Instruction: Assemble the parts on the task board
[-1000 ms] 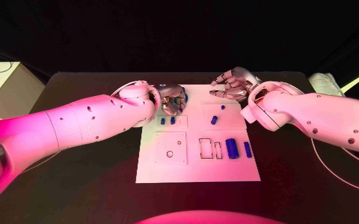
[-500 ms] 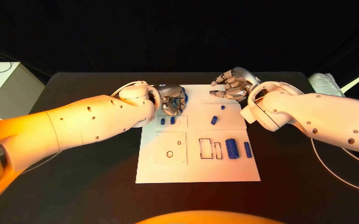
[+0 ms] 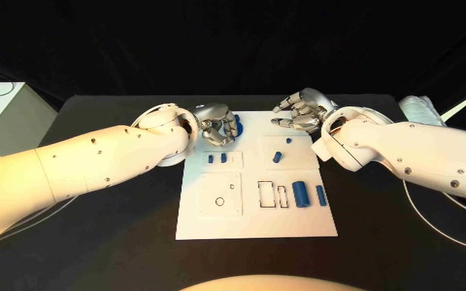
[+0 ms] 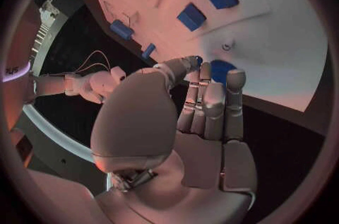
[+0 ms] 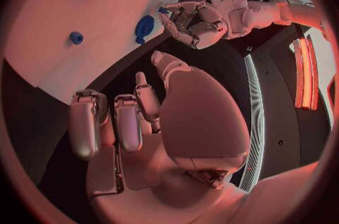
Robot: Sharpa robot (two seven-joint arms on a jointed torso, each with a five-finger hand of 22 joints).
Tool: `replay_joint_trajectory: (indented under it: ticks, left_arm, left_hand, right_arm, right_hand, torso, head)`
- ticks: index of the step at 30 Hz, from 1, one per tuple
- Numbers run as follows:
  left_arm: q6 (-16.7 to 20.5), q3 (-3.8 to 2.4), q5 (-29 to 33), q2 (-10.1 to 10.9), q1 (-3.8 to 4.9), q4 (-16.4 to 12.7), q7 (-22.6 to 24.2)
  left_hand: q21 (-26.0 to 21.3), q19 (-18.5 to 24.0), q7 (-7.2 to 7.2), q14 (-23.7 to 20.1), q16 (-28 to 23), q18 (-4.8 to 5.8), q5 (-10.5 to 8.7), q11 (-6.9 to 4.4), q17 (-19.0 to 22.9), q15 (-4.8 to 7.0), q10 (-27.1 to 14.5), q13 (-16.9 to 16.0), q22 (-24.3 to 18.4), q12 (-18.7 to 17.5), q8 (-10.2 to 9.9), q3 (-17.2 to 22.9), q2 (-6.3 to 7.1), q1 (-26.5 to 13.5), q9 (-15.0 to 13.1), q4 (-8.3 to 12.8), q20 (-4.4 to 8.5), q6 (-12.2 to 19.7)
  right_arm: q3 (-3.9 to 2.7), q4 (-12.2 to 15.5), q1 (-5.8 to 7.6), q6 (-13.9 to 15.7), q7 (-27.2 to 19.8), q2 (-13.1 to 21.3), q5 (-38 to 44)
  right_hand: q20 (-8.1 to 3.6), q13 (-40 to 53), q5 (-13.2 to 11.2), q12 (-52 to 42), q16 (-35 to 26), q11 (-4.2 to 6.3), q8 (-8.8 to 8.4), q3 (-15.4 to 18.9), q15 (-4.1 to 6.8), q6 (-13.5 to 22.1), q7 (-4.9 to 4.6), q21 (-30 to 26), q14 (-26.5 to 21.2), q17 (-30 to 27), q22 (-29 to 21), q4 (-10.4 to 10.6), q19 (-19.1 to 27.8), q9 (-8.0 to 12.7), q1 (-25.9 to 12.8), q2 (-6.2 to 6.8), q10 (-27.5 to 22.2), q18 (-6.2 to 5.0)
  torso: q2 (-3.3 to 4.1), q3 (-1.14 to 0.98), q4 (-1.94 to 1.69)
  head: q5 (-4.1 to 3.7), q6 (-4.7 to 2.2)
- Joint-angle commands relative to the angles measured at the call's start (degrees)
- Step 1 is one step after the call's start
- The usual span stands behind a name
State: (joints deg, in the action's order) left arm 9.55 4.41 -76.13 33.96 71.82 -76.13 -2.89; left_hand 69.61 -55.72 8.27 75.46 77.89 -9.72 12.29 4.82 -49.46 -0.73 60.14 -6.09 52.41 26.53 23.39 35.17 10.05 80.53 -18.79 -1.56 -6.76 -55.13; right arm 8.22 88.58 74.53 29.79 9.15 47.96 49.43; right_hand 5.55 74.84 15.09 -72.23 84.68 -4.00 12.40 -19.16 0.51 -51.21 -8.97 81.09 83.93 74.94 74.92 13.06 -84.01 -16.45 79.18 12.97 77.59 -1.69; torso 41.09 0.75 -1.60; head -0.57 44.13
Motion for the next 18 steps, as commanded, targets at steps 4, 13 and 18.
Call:
replay_joint_trajectory:
  ticks: [4,13,18]
  left_arm:
    - [-2.46,-1.29,6.7,2.83,0.08,-2.48,1.77]
    - [-5.62,-1.8,5.33,5.48,0.12,-3.06,0.54]
    - [-5.7,-1.48,3.15,5.3,0.09,-2.19,0.47]
  left_hand:
    - [0.0,-0.1,-0.1,-0.12,0.04,0.74,0.19,-0.26,1.35,-0.04,0.9,0.14,-0.22,-0.79,-0.52,-0.8,0.54,-1.24,-0.18,-0.04,-0.06,-0.87]
    - [0.0,-0.17,-0.17,-0.16,0.02,0.76,0.22,-0.31,1.47,-0.01,1.02,0.15,-0.15,-0.93,-0.59,-0.86,0.61,-1.22,-0.18,0.07,-0.06,-0.92]
    - [-0.01,-0.21,-0.22,-0.17,0.02,0.77,0.18,-0.35,1.48,0.03,1.14,0.16,-0.1,-1.04,-0.64,-0.93,0.69,-1.21,-0.19,0.15,-0.05,-0.97]
  right_arm:
    - [-0.01,-0.01,0.0,-0.41,-0.59,0.07,0.35]
    - [0.0,-0.14,0.0,-0.41,-0.5,0.17,0.35]
    - [0.0,-0.17,0.0,-0.41,-0.5,0.1,0.35]
  right_hand:
    - [0.12,0.05,0.18,-0.02,-0.2,-0.03,0.08,-0.32,-0.22,0.38,-0.08,-0.12,3.68,5.93,9.26,0.08,-1.56,-0.01,-0.48,-0.09,-0.16,-0.55]
    - [0.12,0.05,0.18,-0.02,-0.2,-0.03,0.08,-0.32,-0.22,0.38,-0.08,-0.12,3.68,5.93,9.26,0.08,-1.56,-0.01,-0.48,-0.09,-0.16,-0.55]
    - [0.12,0.05,0.18,-0.02,-0.2,-0.03,0.08,-0.32,-0.22,0.38,-0.08,-0.12,3.68,5.93,9.26,0.08,-1.56,-0.01,-0.48,-0.09,-0.16,-0.55]
  torso:
    - [-0.16,-0.03,-0.14]
    - [-0.12,-0.03,-0.14]
    - [0.01,0.01,-0.09]
  head:
    - [-0.02,-0.02]
    - [0.32,-0.22]
    - [0.48,-0.37]
